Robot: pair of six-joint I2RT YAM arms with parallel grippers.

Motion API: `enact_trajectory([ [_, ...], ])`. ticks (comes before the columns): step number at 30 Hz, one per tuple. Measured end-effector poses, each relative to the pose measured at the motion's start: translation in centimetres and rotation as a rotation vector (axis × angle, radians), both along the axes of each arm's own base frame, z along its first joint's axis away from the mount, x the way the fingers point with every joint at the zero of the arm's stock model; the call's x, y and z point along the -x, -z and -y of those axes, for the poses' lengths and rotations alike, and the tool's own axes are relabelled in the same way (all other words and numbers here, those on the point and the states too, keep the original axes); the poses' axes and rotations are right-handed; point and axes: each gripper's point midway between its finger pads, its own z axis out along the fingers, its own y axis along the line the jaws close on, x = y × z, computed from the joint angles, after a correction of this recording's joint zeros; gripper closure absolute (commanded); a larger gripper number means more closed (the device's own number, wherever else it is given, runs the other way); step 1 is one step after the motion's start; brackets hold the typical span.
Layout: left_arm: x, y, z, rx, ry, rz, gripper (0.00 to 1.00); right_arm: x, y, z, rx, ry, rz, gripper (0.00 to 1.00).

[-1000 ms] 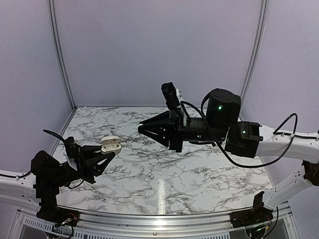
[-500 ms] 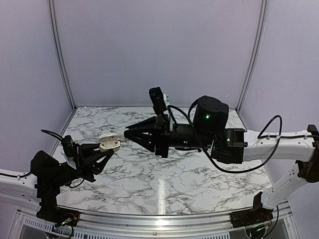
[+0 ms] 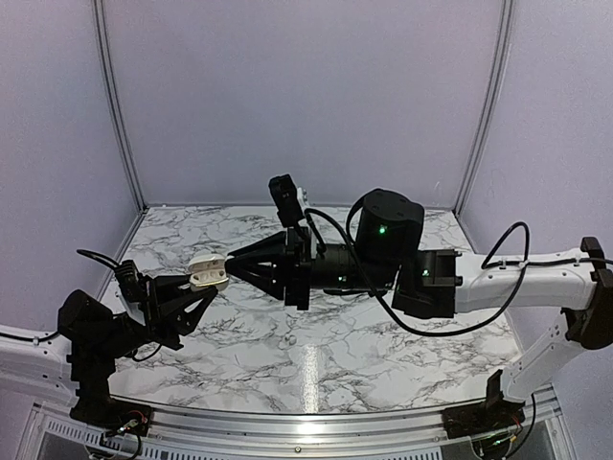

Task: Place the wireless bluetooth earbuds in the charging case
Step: Insert the right earbud into the right side groove of the charging case.

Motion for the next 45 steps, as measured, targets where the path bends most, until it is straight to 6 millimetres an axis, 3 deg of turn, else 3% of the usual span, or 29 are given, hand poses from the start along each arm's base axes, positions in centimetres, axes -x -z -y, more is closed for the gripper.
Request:
enact_trajectory([
  [14,0.0,0.0,0.0,0.001,0.003,-0.001,1.0,-0.3,0.5,-1.6,0.012,-0.005,-0.01,0.89],
  [45,0.3,-0.5,-0.7,0.03,0.01,-0.007,1.0,-1.1,0.8,-2.0,0.018,0.043,-0.008,0.91],
])
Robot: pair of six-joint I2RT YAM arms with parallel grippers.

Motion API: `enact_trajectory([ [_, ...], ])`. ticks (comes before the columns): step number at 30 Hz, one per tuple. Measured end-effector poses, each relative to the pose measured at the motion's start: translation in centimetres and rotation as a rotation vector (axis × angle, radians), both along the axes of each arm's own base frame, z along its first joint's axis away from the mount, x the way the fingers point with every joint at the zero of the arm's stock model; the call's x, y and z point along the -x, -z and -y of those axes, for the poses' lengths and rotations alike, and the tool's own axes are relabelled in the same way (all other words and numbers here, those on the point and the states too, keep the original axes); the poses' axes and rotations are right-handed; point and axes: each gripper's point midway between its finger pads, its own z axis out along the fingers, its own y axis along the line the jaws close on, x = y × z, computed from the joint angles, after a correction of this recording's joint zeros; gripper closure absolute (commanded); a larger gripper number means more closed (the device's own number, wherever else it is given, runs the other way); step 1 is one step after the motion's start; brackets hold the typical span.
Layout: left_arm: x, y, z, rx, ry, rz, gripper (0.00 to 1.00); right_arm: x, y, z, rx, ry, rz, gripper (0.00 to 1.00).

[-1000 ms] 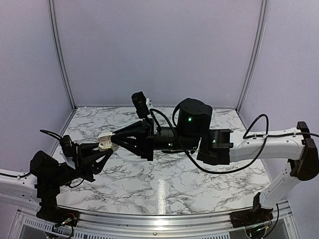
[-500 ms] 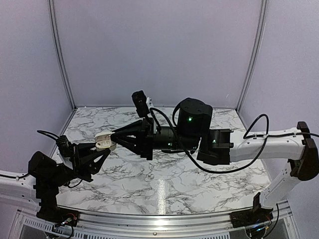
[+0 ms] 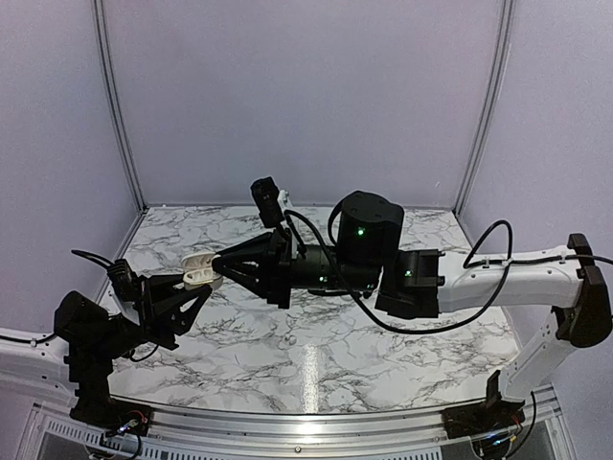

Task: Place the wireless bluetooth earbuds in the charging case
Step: Insert the right earbud into the right side groove of the charging case.

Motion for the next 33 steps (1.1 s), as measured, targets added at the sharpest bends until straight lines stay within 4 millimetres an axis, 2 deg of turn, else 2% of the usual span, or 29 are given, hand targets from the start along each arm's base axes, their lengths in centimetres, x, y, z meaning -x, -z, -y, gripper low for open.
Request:
enact_trajectory([
  [6,0.0,-0.1,-0.1,0.004,-0.003,0.0,1.0,-0.2,0.2,-0.1,0.002,0.007,0.0,0.9],
  [15,-0.2,-0.1,-0.2,0.006,-0.011,-0.003,1.0,-0.4,0.4,-0.2,0.007,0.018,0.016,0.82],
  [23,-0.5,-0.1,-0.3,0.012,-0.03,-0.016,1.0,0.0,0.8,-0.3,0.022,-0.003,0.026,0.57],
  [33,-0.3,-0.1,-0.2,0.017,-0.006,-0.026,1.0,0.6,1.6,0.1,0.069,-0.026,0.058,0.3],
])
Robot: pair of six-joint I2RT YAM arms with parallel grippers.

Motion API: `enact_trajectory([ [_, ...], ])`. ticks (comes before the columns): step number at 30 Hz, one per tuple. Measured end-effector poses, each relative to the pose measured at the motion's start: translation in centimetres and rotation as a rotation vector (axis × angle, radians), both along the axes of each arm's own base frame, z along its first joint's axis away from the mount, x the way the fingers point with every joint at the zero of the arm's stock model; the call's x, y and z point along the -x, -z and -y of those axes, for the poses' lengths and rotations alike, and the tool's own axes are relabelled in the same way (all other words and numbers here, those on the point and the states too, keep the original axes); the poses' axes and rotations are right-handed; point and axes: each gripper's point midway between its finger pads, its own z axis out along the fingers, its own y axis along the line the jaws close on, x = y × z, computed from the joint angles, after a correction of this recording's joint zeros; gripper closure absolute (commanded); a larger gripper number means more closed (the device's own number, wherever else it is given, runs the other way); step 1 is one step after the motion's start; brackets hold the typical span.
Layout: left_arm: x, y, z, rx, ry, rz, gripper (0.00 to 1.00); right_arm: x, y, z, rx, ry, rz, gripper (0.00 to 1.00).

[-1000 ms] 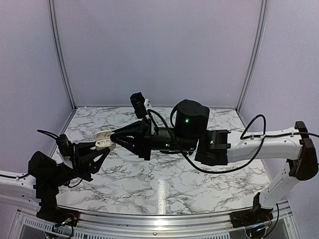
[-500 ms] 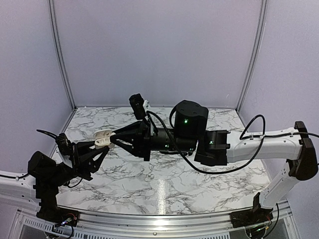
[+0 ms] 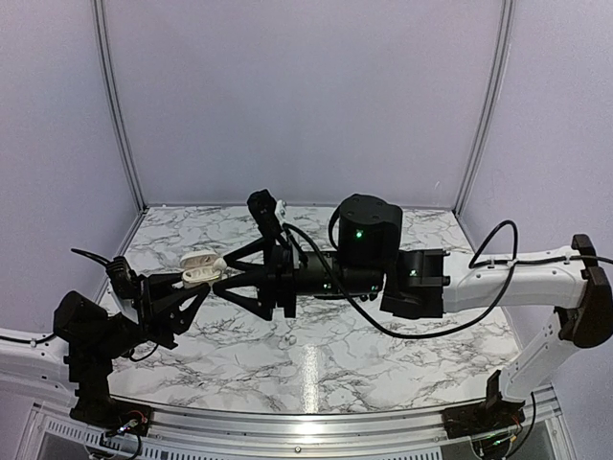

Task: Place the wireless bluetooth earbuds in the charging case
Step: Insert the right earbud into the right side groove of the charging case, then adjust the right earbud in the right side groove of the charging case.

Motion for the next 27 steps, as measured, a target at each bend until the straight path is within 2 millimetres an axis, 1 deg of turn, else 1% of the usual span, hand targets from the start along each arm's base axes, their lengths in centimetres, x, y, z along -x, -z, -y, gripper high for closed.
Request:
enact_trajectory([
  [3,0.5,0.0,0.2,-0.003,0.03,0.003,1.0,0.3,-0.5,1.1,0.011,0.002,0.028,0.25],
  [6,1.0,0.2,0.5,-0.012,0.068,-0.002,1.0,0.2,-1.8,2.6,0.004,0.01,0.065,0.23],
  [9,1.5,0.5,0.9,-0.032,0.112,-0.011,1.0,-0.1,-3.0,4.0,-0.003,0.011,0.102,0.22],
  [12,1.9,0.8,1.3,-0.054,0.15,-0.026,1.0,-0.4,-2.9,4.8,0.024,0.005,0.131,0.23],
  [14,2.2,0.8,1.5,-0.059,0.174,-0.036,1.0,-0.4,-2.3,5.0,0.061,-0.01,0.151,0.3],
  [19,3.1,0.4,1.9,-0.065,0.243,-0.053,1.0,0.6,-0.8,5.2,0.134,-0.074,0.188,0.49],
  [21,3.3,0.2,2.0,-0.066,0.26,-0.056,1.0,0.9,-0.4,5.3,0.149,-0.095,0.201,0.59],
  [22,3.3,0.0,2.0,-0.064,0.265,-0.057,1.0,1.1,-0.2,5.4,0.157,-0.104,0.209,0.63],
  [25,3.4,-0.2,2.3,-0.068,0.282,-0.062,1.0,1.5,0.5,5.5,0.178,-0.128,0.231,0.68],
  [27,3.5,0.0,2.5,-0.076,0.294,-0.069,1.0,1.7,0.8,5.5,0.19,-0.134,0.245,0.7],
])
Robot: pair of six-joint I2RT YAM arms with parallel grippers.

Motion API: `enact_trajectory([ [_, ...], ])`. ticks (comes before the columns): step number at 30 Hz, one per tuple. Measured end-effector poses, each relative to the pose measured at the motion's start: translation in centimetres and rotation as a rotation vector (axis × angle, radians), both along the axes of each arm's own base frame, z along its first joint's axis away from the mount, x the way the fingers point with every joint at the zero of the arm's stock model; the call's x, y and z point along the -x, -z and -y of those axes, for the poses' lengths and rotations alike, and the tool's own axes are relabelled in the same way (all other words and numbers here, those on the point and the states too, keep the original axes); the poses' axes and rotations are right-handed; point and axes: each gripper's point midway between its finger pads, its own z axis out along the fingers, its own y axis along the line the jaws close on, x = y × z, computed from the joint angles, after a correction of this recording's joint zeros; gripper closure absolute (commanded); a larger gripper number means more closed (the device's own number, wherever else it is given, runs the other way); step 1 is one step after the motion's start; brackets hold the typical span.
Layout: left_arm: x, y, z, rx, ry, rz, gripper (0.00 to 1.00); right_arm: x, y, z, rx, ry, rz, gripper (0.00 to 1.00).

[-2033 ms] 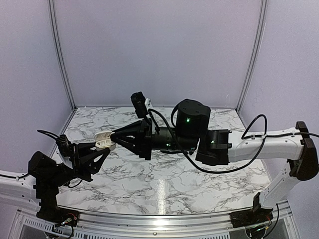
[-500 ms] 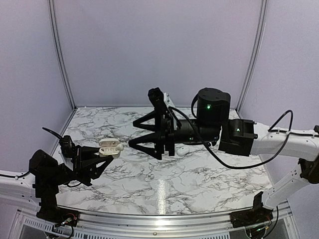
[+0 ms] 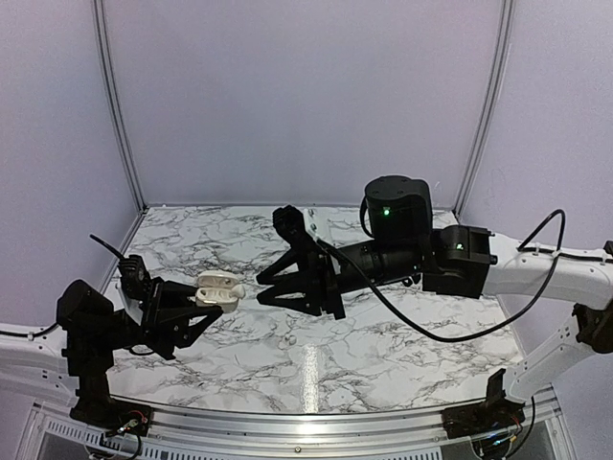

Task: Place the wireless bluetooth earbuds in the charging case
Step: Adjust the right earbud in the right side groove of the charging case.

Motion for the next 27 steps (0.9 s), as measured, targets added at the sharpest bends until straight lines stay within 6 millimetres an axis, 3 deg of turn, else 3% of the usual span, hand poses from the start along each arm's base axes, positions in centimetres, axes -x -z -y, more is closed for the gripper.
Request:
enact_trajectory([
  [11,1.1,0.9,1.4,-0.053,0.104,-0.022,1.0,-0.1,0.5,0.1,0.02,0.003,0.043,0.62],
  [19,1.2,1.2,1.8,-0.072,0.124,-0.031,1.0,0.7,0.9,0.1,0.037,-0.025,0.054,0.47],
  [27,1.2,1.1,1.9,-0.072,0.129,-0.032,1.0,1.2,1.2,0.1,0.05,-0.036,0.053,0.44],
])
